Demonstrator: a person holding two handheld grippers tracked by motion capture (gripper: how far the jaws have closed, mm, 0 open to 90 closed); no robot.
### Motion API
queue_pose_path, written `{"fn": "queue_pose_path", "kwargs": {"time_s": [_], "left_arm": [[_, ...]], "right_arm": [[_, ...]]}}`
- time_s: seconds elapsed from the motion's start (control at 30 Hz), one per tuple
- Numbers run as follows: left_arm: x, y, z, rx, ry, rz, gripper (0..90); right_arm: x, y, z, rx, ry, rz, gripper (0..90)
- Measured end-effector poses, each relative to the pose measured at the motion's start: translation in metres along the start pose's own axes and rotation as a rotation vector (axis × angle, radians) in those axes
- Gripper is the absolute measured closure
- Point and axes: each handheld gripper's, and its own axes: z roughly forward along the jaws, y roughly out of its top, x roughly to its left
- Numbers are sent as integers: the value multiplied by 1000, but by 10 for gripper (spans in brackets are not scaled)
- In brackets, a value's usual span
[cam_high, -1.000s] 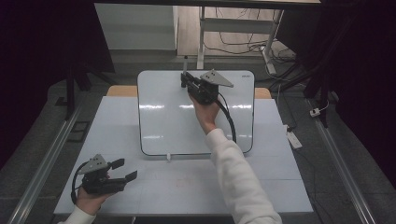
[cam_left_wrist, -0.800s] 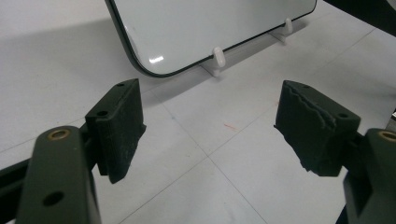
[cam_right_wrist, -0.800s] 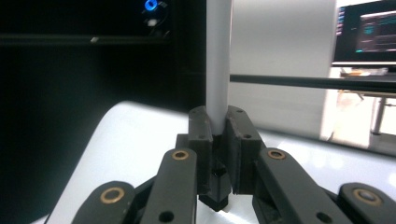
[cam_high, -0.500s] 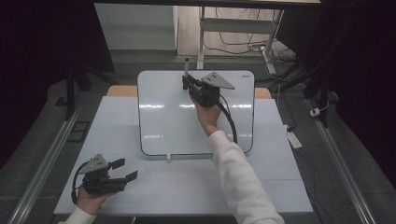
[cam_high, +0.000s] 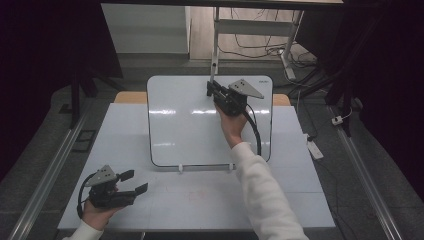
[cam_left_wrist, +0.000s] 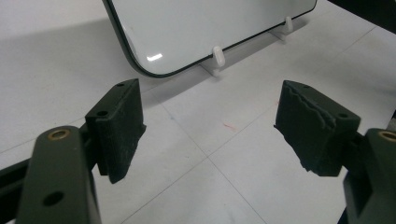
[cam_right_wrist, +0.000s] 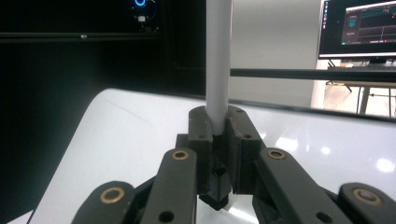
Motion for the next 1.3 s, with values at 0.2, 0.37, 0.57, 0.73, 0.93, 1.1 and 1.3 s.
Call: {"fn": "queue_pose_path", "kwargs": {"time_s": [0.2,0.37,0.57,0.73,0.93,1.1,1.3], "left_arm": [[1,0,1,3,2,-5,241],[1,0,1,4,5,-4,241],[2,0,4,10,11,-5,241],[0,1,7,19,12,-2,241],[0,1,8,20,14,0,241],[1,0,7,18,13,-4,241],[2,0,6,15,13,-6,241]], "right_arm": [[-4,-2,-24,9,15,17,814],[-7,-5,-48,22,24,20,814],[-8,-12,-79,45,37,20,814],[-8,-15,-93,54,44,15,813],[-18,-16,-104,122,-23,-15,813],[-33,-15,-111,154,-74,-5,813],[-38,-15,-114,173,-103,-20,812]]}}
